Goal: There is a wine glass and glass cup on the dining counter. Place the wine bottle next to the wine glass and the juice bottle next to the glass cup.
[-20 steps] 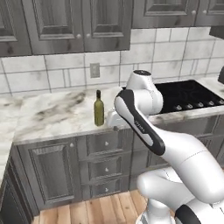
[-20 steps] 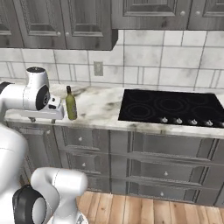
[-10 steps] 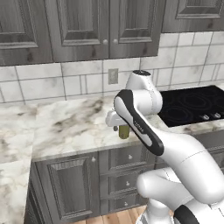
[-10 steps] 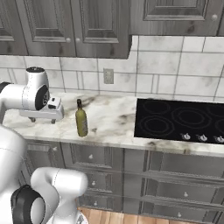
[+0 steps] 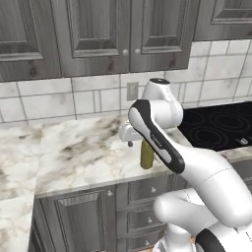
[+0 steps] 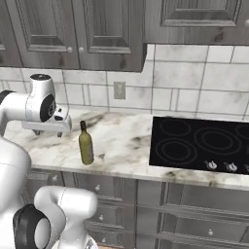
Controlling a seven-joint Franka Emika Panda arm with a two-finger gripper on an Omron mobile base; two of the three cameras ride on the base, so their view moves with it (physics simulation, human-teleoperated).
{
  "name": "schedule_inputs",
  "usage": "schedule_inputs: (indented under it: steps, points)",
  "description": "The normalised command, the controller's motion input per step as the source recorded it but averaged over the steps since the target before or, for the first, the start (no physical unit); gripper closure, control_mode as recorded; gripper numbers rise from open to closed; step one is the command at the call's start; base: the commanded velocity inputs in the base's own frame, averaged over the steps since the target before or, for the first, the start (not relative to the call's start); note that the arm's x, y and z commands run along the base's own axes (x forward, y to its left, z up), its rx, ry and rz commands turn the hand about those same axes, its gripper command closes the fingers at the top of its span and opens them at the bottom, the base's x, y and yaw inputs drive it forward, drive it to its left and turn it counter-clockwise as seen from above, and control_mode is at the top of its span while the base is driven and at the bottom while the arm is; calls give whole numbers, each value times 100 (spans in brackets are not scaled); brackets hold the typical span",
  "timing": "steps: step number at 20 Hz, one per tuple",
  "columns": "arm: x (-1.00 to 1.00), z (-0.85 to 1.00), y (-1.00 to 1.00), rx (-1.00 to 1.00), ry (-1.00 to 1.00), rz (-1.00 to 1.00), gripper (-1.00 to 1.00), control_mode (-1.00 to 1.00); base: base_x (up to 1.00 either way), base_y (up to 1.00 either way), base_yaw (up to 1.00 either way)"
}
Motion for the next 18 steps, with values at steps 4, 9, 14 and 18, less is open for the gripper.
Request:
schedule_inputs:
  steps: [4,9,14,18]
  points:
    - [0,0,0,0,0,0,-100,100,32,11,0]
    - [0,0,0,0,0,0,-100,100,37,11,1]
    - [0,0,0,0,0,0,-100,100,26,10,0]
    - [0,0,0,0,0,0,-100,100,18,6,0]
